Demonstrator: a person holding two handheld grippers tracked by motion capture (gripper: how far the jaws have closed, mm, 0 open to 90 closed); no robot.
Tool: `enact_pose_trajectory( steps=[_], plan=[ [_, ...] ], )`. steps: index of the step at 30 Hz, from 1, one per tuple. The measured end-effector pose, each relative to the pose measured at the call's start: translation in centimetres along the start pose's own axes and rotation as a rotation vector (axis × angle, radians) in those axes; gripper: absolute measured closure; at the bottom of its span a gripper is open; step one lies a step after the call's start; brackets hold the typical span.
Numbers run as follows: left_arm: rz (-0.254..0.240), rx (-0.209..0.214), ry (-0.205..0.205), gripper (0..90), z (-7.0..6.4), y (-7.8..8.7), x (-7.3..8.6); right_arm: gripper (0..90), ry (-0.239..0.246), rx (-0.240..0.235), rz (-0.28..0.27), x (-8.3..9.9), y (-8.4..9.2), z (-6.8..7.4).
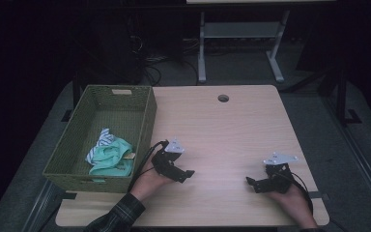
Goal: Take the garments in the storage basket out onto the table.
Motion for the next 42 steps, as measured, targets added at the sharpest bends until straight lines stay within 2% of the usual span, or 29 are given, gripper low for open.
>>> enact_pose_trajectory(
  steps=[14, 24, 28, 29, 37, 38, 42],
  plan=[
    [0.009, -0.001, 0.0, 13.6, 0.1, 0.4, -0.5, 1.0, 0.0, 0.0, 0.0, 0.0, 0.0, 0.0],
    [-0.007, -0.001, -0.009, 13.6, 0.1, 1.1, -1.2, 1.0, 0.0, 0.001, 0.0, 0.0, 0.0, 0.0],
    [-0.02, 0.001, 0.002, 13.7, 0.0, 1.2, -1.5, 1.1, 0.0, 0.0, 0.0, 0.0, 0.0, 0.0],
    [-0.018, 0.0, -0.012, 13.7, 0.1, 1.3, -1.6, 1.0, 0.0, 0.0, 0.0, 0.0, 0.0, 0.0],
    [-0.049, 0.001, -0.008, 13.7, 0.2, 2.0, -2.4, 1.0, -0.001, 0.0, 0.001, 0.0, 0.0, 0.0],
    [-0.046, 0.001, -0.02, 13.7, 0.2, 2.1, -2.5, 1.0, -0.001, 0.0, 0.0, 0.0, 0.0, 0.0],
    [-0.057, 0.004, -0.02, 13.7, 0.1, 2.3, -2.7, 1.1, -0.001, 0.0, 0.0, 0.0, 0.0, 0.0]
  ],
)
Point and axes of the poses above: each handheld gripper's, and its own axes: y roughly backward along the jaws, x roughly out of its underside, z roughly to its left, the point moved 3 cm from there along -y, roughly forward along the jaws, and after that the axes turned 5 degrees about -z, right-handed, at the moved point
